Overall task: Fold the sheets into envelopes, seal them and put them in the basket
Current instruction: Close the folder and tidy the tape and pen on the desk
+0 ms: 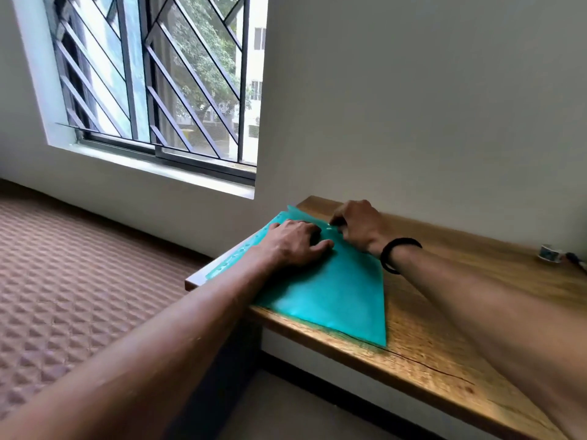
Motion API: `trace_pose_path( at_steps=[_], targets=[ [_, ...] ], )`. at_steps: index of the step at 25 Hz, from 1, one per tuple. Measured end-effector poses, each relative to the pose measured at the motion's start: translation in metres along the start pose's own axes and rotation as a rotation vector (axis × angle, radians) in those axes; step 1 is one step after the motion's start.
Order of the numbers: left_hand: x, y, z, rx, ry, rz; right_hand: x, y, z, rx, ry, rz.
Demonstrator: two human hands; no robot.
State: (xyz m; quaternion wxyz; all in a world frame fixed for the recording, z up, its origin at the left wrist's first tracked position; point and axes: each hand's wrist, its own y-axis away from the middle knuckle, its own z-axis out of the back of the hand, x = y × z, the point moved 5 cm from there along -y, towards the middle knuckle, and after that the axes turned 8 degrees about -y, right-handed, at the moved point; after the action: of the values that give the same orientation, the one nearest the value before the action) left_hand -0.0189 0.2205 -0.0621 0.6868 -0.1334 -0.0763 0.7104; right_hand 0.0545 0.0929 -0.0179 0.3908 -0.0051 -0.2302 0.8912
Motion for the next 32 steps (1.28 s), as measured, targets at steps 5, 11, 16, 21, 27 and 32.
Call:
trace_pose_path(
  at_steps=[5,11,16,21,27,32],
  targets=[
    [0.000,0.001,0.004,-0.034,0.021,0.006,0.001,0.006,-0.010,-0.017,0.001,-0.003],
    [0.002,-0.001,0.003,-0.076,0.005,-0.015,0.015,0.010,-0.012,-0.014,0.068,-0.046],
    [0.002,-0.036,-0.009,0.085,-0.052,0.007,-0.006,0.010,-0.039,0.133,-0.073,-0.171],
    [-0.010,-0.085,-0.027,0.136,0.004,0.030,-0.050,-0.025,-0.049,0.166,-0.069,-0.240],
    [-0.018,-0.151,-0.052,0.089,-0.014,0.089,-0.111,-0.079,-0.063,0.150,-0.121,-0.181],
    [-0.014,-0.150,-0.051,0.048,-0.035,0.105,-0.108,-0.069,-0.042,0.005,-0.207,-0.140]
  ],
)
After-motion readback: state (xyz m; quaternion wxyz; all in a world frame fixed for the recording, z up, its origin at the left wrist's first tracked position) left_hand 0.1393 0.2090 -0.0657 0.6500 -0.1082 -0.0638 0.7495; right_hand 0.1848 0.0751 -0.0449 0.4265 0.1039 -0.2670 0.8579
